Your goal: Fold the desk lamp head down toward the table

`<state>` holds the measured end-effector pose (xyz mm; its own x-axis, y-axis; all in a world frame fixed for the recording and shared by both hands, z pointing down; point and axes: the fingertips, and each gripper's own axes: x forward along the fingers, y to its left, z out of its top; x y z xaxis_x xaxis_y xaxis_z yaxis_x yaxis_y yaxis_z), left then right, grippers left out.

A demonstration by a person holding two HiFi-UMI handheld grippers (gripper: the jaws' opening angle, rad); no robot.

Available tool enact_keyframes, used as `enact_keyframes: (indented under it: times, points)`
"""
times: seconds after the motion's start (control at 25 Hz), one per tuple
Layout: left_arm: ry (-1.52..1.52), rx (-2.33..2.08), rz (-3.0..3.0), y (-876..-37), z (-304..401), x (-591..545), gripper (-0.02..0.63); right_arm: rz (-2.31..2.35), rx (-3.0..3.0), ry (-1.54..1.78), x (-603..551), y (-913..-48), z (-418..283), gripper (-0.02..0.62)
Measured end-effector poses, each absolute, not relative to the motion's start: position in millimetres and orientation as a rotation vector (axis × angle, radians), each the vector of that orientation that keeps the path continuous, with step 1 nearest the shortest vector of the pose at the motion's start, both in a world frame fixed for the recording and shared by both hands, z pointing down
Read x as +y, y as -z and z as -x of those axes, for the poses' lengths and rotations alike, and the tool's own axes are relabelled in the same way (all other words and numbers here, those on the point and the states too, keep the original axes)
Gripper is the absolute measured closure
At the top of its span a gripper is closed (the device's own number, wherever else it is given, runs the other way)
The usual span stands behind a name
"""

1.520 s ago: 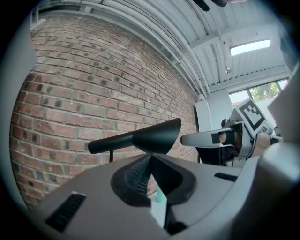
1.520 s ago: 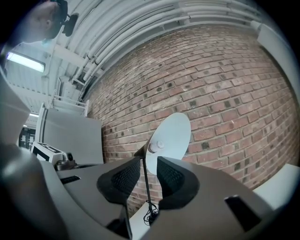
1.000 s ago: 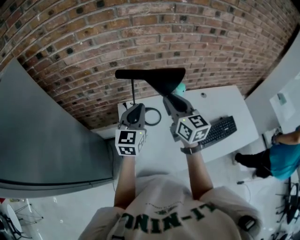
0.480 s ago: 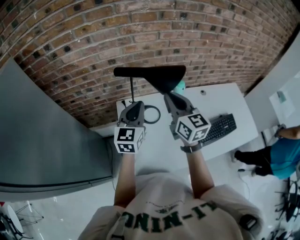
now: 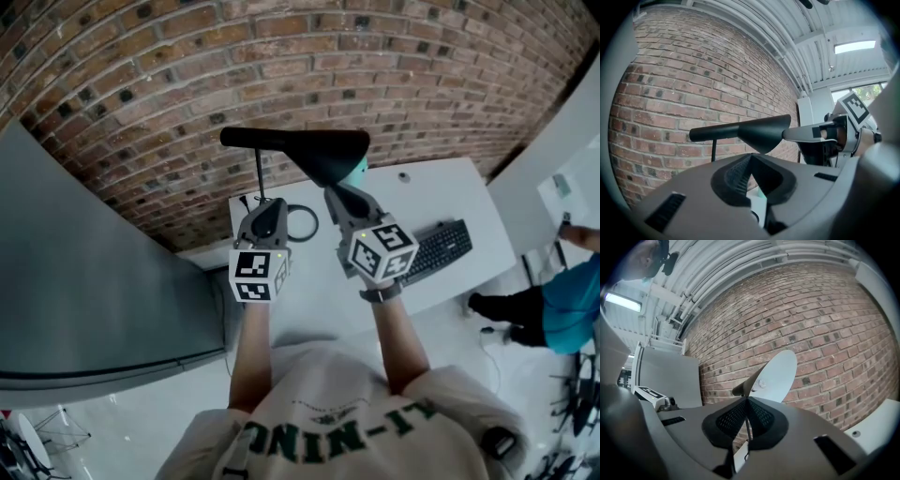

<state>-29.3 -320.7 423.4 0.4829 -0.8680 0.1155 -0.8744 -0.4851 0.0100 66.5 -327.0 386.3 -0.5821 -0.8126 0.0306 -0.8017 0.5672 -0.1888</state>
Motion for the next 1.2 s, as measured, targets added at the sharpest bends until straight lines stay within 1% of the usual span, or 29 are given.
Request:
enact_keyframes:
  times: [0.8, 1.2]
  points:
    - [-0.15, -1.598, -2.656, -422, 34, -318, 0.612, 1.386, 2.735, 0.419, -328, -414, -65, 0.589]
    - [-0.159, -1.597, -2.652, -424, 38, -319, 0.612, 1.411, 2.737, 0.528, -331, -445, -60, 0.589]
